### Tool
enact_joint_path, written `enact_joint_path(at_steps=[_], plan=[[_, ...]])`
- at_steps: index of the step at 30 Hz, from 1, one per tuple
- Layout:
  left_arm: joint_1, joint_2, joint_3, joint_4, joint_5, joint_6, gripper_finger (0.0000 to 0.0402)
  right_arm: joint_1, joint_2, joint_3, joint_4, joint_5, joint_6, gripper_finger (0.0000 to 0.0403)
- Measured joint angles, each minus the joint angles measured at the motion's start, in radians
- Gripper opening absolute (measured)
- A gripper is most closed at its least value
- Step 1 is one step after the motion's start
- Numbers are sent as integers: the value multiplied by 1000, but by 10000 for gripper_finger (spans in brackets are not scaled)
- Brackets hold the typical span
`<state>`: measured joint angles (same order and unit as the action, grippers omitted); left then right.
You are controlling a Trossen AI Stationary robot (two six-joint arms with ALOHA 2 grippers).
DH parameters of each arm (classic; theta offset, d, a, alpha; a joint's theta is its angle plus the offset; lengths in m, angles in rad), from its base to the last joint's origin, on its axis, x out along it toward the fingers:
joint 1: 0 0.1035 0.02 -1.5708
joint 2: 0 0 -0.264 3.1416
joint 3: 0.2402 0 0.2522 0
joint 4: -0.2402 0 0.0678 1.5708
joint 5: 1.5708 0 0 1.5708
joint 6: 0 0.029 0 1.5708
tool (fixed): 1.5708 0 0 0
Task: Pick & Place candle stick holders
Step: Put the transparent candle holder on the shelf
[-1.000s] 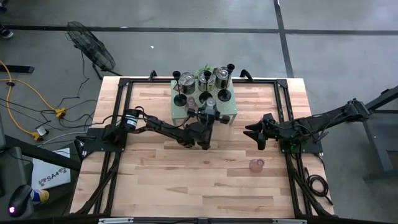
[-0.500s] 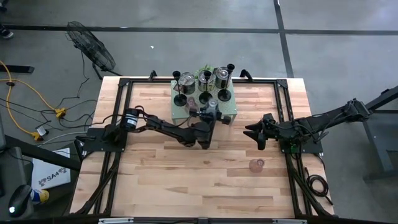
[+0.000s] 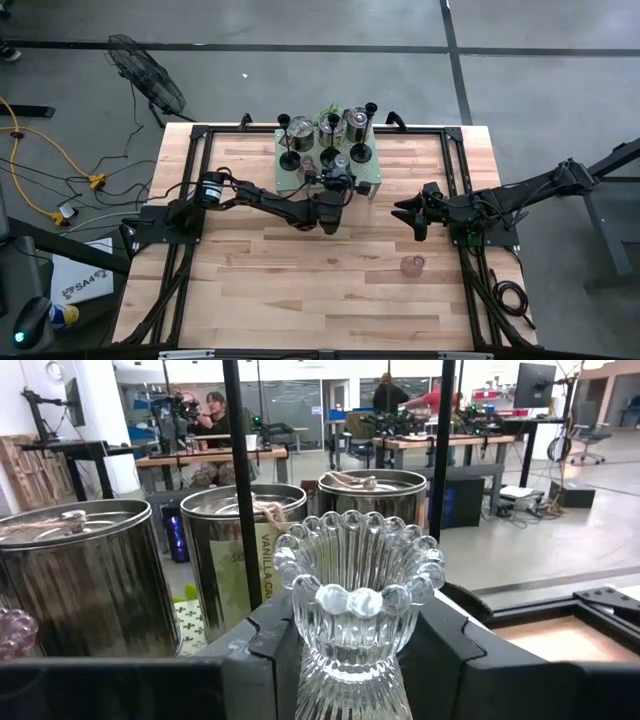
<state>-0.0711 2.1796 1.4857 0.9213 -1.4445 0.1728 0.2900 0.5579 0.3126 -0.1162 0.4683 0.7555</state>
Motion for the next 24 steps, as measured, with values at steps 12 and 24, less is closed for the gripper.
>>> enact_joint_path(at_steps=[12,24], plan=[[-1,0,0,-36,10,-26,121,0,0,0,0,0,0,178],[-1,0,0,-61,16,-25,121,0,0,0,0,0,0,178]])
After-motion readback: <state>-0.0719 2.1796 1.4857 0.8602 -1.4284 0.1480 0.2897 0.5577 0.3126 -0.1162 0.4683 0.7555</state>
